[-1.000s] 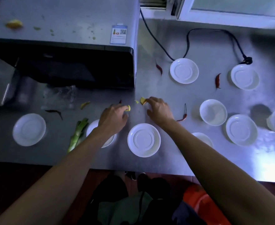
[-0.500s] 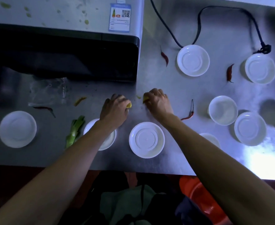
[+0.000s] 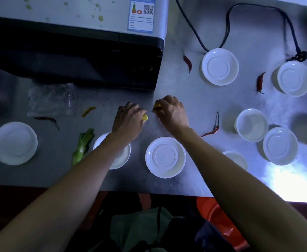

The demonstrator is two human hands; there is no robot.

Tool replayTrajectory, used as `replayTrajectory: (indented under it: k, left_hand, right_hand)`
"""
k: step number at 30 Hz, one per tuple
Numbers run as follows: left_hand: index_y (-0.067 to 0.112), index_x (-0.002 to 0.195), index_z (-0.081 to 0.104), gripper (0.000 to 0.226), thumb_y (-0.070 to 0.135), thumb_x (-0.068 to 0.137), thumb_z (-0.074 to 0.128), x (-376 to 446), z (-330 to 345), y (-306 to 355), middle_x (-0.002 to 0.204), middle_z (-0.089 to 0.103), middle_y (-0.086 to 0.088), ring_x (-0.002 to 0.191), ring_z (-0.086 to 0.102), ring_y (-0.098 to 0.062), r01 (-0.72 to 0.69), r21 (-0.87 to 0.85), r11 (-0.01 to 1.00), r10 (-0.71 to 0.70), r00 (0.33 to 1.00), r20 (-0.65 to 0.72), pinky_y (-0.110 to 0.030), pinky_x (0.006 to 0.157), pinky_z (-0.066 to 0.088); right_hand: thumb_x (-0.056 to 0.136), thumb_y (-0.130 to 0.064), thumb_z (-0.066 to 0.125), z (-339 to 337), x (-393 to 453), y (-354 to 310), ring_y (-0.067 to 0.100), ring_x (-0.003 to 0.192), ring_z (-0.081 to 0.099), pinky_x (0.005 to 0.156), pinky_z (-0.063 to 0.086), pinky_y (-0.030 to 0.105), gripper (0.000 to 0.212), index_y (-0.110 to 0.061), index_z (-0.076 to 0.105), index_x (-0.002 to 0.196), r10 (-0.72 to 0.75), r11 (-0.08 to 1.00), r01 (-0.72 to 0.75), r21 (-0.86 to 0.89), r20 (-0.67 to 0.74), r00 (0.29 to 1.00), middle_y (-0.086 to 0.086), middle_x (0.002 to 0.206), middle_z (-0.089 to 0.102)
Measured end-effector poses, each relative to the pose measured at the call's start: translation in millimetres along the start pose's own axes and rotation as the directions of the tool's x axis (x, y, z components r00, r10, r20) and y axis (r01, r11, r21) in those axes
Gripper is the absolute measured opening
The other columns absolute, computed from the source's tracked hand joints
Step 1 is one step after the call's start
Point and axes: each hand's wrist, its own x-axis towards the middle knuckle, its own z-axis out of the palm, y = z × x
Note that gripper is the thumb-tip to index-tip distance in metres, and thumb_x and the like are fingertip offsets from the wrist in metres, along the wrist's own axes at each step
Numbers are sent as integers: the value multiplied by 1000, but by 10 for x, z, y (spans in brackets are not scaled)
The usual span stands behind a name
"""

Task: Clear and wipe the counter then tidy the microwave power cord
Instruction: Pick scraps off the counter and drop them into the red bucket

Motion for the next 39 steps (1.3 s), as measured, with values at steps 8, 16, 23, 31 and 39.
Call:
replayTrajectory:
  k: [8, 16, 23, 31, 39]
  left_hand:
    - [21, 93, 64, 12, 18, 83, 69, -50, -12, -61, 100, 62, 2, 104, 48, -24, -1, -56, 998, -2, 999, -42, -38, 82, 35]
    - [21, 85, 58, 14, 12, 80, 69, -122, -33, -105, 87, 64, 4, 96, 51, -22, 27, -115, 993, -34, 997, -66, -36, 78, 35]
    - [22, 89, 61, 12, 15, 82, 68, -176, -59, -115, 90, 66, 6, 97, 51, -21, 31, -146, 989, -41, 997, -64, -33, 75, 31]
    - [19, 85, 60, 11, 11, 80, 65, -245, -80, -104, 85, 64, 5, 91, 52, -23, 61, -210, 976, -78, 994, -74, -37, 75, 41]
    - [17, 91, 62, 10, 10, 83, 64, -367, -169, 82, 82, 63, 4, 87, 54, -27, -8, -216, 976, -16, 994, -109, -33, 67, 36]
  right_hand:
    - [88, -16, 63, 27, 12, -56, 31, 104, 52, 81, 45, 43, 16, -13, 71, 101, -4, 998, 6, -58, 30, 1000, 4, 115, 63]
    - [92, -15, 60, 33, 65, -110, 33, 105, 53, 87, 46, 45, 21, -12, 71, 111, 8, 994, 2, -112, 86, 996, 11, 113, 61]
    - [96, -15, 51, 55, 71, -133, 32, 105, 50, 86, 43, 43, 21, -9, 67, 107, 45, 986, -25, -165, 121, 992, 11, 109, 58]
    - [97, -15, 51, -1, -68, -59, 34, 102, 50, 81, 38, 41, 17, -6, 64, 104, 73, 993, -60, -101, 130, 989, 13, 106, 57]
    - [92, -12, 57, -186, -543, 188, 34, 92, 51, 76, 43, 44, 10, -5, 63, 94, 173, 984, -172, 52, -11, 985, 13, 97, 58]
